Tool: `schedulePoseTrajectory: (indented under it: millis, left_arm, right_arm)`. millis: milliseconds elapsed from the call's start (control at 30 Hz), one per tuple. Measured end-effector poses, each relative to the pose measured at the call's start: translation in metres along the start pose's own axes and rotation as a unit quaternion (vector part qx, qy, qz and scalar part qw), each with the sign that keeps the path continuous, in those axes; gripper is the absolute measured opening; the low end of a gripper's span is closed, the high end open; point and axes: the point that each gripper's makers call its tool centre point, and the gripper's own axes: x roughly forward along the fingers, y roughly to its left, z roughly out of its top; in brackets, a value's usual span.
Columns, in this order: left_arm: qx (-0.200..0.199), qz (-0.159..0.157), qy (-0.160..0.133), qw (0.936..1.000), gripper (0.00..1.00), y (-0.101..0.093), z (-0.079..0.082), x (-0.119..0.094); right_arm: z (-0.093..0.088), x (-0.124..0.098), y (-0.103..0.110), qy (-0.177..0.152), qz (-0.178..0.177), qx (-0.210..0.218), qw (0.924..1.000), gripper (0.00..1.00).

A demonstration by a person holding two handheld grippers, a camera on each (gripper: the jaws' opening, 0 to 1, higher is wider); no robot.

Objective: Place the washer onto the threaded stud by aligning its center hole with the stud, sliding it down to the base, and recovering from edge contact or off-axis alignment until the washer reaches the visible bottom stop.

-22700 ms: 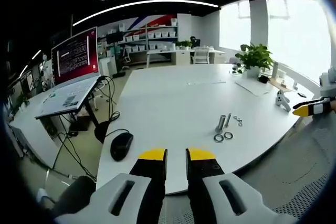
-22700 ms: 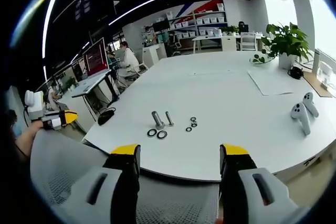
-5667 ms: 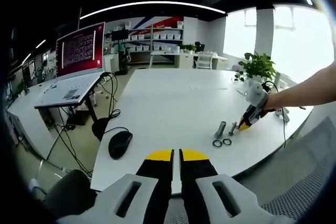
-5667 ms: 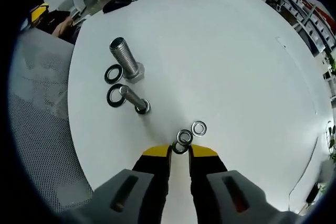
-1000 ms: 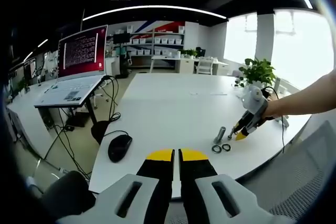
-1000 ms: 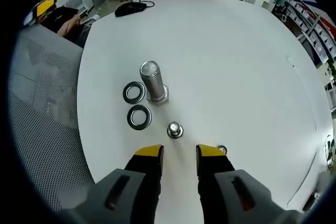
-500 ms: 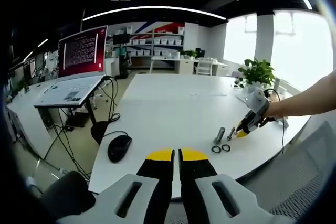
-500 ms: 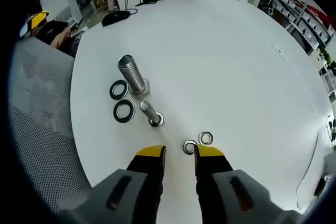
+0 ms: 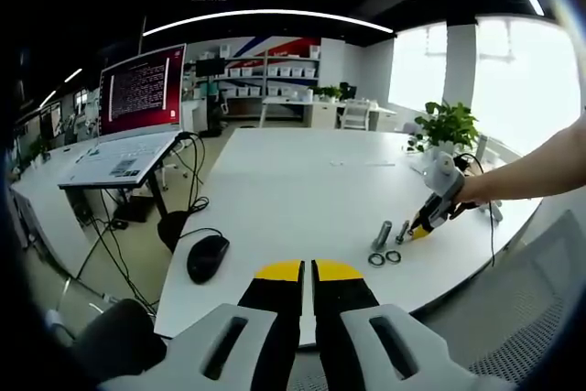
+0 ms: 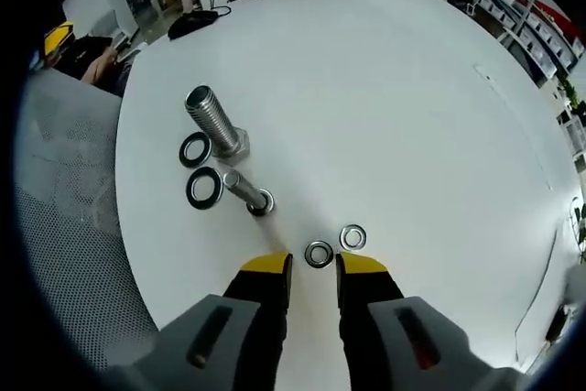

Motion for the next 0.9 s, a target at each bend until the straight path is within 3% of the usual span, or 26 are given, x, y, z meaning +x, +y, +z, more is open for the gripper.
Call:
schedulePoseTrajectory:
  millis: [300, 400, 533, 900]
  left_arm:
    - [0.000, 0.001, 0.000, 1.0000, 0.01, 0.0004, -0.0002, 0.0001]
    - [0.000, 0.001, 0.001, 1.0000, 0.01, 0.0004, -0.0004, 0.0000]
    - [-0.001, 0.002, 0.000, 1.0000, 0.01, 0.0007, -0.0002, -0.0001]
    - [-0.002, 0.003, -0.001, 1.0000, 0.01, 0.0010, -0.0001, -0.0002]
  right_arm:
    - [0.0003, 0.0009, -0.0029, 0.013, -0.003, 0.003, 0.9999, 0.18]
    - [0.0009, 0.0009, 0.0003, 0.018, -0.003, -0.024, 0.9996, 0.16]
    - [0.0005, 0.0005, 0.0005, 0.027, -0.009, -0.022, 0.9994, 0.16]
    - [-0.0003, 0.0010, -0.0010, 0.014, -0.019, -0.022, 0.9995, 0.15]
